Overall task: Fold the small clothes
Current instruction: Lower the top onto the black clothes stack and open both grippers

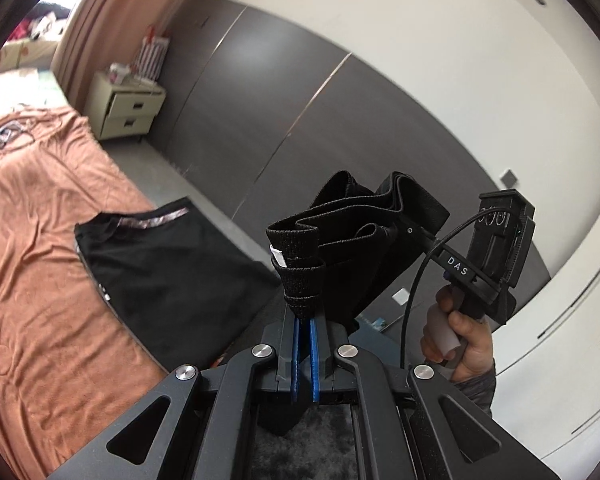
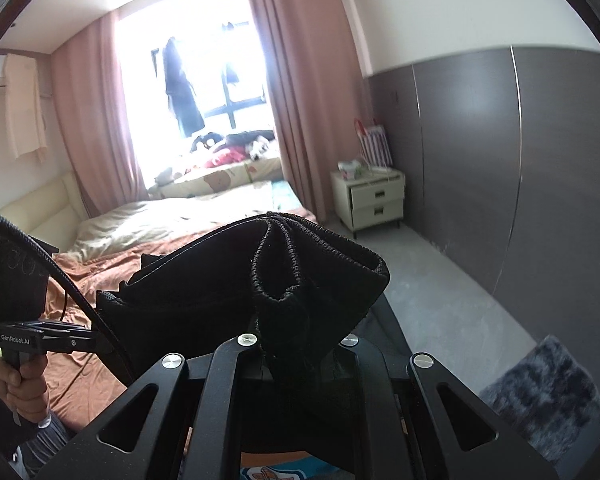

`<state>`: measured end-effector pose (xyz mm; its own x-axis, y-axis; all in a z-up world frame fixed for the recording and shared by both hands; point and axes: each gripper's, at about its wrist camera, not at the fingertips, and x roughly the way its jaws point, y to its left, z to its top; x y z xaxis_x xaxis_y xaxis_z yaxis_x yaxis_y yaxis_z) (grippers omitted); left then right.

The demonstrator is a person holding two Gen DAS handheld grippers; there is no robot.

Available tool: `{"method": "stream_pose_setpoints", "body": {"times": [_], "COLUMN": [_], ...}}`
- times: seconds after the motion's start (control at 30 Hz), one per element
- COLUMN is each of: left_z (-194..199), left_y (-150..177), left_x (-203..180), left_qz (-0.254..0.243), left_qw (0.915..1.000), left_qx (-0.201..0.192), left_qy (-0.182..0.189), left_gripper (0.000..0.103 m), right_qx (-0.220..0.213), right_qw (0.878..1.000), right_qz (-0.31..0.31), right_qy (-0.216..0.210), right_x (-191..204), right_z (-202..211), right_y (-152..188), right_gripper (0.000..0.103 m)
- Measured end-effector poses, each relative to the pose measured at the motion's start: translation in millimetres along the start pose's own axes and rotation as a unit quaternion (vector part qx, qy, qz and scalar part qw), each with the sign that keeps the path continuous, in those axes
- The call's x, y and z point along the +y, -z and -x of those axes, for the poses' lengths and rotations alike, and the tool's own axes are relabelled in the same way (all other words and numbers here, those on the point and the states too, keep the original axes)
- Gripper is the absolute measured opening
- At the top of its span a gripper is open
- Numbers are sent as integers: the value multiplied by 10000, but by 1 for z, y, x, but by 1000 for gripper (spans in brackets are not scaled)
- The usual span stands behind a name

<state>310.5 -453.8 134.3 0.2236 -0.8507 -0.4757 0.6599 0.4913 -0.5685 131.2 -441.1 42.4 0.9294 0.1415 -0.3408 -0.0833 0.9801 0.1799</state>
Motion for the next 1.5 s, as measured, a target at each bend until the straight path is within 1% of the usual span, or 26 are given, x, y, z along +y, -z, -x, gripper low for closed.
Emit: {"method": "stream_pose_setpoints", "body": {"times": [0.2,0.4,0.53,0.57,0.63,0.7,0.73,0.77,0.83,0.9,1.0,1.07,1.1,1.13,1.17,1.2,1.23,1.27,1.3,1.43,1.5], "left_z": [-36,-65,-82,-86,-94,-103,-107,-112,-120,-127,-134,-136,-136,-136,-134,-131,-126,-121,-119,-113,-110], "left_y": [-19,-39,-53,-56,-59,-60,-61,-61,-60,-60,-62,-65,-66,-67,-67,-66,-65,-63,-62,-53,-49], "left_x": [55,109,144,152,166,182,189,196,210,221,238,249,254,258,262,265,266,265,265,261,254], "left_qz": [350,548,729,760,793,847,881,917,971,987,1140,1304,1375,1442,1518,1553,1548,1480,1431,1447,1407], "left_qw": [9992,9981,9968,9965,9960,9951,9947,9942,9933,9926,9904,9884,9867,9847,9819,9804,9799,9805,9807,9789,9792], "left_qx": [195,212,222,234,267,331,358,385,444,453,300,187,211,239,247,213,123,55,65,220,295], "left_qy": [-50,-181,-244,-274,-319,-380,-391,-408,-451,-538,-721,-755,-838,-945,-1109,-1190,-1250,-1290,-1329,-1424,-1433], "left_gripper": [4,4,4,4,4,4,4,4,4,4,4,5,13,26,35,47,50,50,51,51,51], "right_qx": [364,649,810,840,933,1028,1062,1112,1218,1287,1261,1177,1184,1262,1328,1342,1280,1211,1169,1337,1395], "right_qw": [9993,9977,9965,9962,9954,9943,9939,9933,9918,9908,9907,9917,9912,9893,9874,9867,9873,9879,9883,9856,9855], "right_qz": [-101,-179,-168,-172,-155,-187,-217,-241,-274,-295,-329,-294,-266,-291,-344,-400,-409,-385,-337,-464,-510], "right_qy": [52,83,128,139,168,188,205,226,262,296,377,420,529,671,784,827,853,892,919,928,817], "right_x": [17,38,52,50,59,54,33,25,19,7,1,0,0,-1,-1,-3,-3,0,0,-2,-4], "right_z": [-69,-136,-173,-181,-203,-214,-208,-208,-218,-223,-235,-237,-237,-239,-238,-233,-227,-221,-209,-179,-164], "right_y": [6,2,-6,-15,-20,-22,-20,-19,-18,-24,-31,-27,-26,-22,-22,-25,-26,-26,-27,-23,-20], "right_gripper": [7,7,7,7,7,7,7,7,7,7,7,8,12,21,28,53,74,76,76,76,76]}}
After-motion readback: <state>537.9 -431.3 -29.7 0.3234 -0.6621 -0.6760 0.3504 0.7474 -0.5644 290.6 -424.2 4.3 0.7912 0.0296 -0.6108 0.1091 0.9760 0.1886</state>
